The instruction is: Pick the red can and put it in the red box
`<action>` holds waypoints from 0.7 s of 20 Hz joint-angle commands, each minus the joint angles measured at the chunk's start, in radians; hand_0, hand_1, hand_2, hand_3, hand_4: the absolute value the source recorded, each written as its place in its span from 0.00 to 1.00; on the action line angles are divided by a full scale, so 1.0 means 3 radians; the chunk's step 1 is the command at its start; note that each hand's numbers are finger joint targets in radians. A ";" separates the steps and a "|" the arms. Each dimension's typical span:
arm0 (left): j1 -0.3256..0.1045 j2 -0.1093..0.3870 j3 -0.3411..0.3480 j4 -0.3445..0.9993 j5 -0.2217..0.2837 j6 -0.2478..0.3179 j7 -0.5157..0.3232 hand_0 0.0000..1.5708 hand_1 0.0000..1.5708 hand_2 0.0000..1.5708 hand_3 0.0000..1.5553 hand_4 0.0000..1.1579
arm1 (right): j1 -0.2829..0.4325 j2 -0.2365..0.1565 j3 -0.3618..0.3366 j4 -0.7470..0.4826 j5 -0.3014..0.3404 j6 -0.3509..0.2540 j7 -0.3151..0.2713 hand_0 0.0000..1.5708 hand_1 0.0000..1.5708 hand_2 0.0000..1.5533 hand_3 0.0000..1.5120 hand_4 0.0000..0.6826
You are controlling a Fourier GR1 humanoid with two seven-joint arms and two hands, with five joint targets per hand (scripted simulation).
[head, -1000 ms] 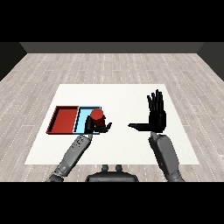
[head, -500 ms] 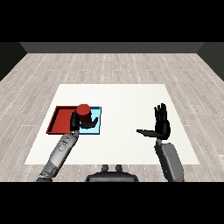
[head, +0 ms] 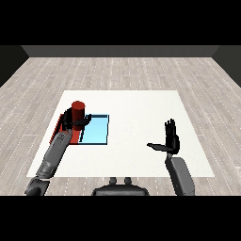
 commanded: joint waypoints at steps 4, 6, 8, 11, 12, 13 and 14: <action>-0.0296 0.0156 0.0421 0.1421 -0.0014 -0.0092 -0.0289 1.00 1.00 1.00 0.95 0.95 | 0.0042 0.0013 0.0034 0.0155 0.0102 0.0113 -0.0210 0.00 0.00 0.00 0.00 0.00; -0.0231 0.0200 0.0561 0.1699 0.0089 -0.0227 -0.0492 1.00 1.00 1.00 0.96 0.94 | -0.0175 0.0014 -0.0080 0.0288 0.0102 0.0040 -0.0178 0.00 0.00 0.00 0.00 0.00; -0.0253 0.0143 0.0609 0.2102 0.0025 -0.0154 -0.0719 1.00 1.00 1.00 0.96 0.93 | -0.0033 0.0033 -0.0053 0.0293 0.0096 0.0154 -0.0341 0.00 0.00 0.00 0.00 0.00; -0.0458 0.0051 0.0570 0.2631 -0.0176 0.0113 -0.0691 0.94 0.94 0.95 0.94 0.88 | 0.0021 0.0034 -0.0006 0.0095 0.0189 0.0061 -0.0315 0.00 0.00 0.00 0.00 0.00; -0.0496 0.0174 0.0599 0.2764 -0.0180 0.0074 -0.0550 0.89 0.89 0.91 0.92 0.90 | 0.0047 -0.0042 -0.0061 0.0080 0.0160 0.0111 -0.0324 0.00 0.00 0.00 0.00 0.00; -0.0474 0.0057 0.0600 0.2891 -0.0211 0.0211 -0.0626 0.90 0.90 0.90 0.89 0.87 | -0.0065 -0.0075 -0.0099 0.0017 0.0156 0.0061 -0.0208 0.00 0.00 0.00 0.00 0.00; -0.0643 0.0223 0.0566 0.3040 -0.0250 0.0004 -0.0433 0.64 0.64 0.68 0.78 0.81 | -0.0057 -0.0069 -0.0087 -0.0014 0.0158 0.0076 -0.0239 0.00 0.00 0.00 0.00 0.00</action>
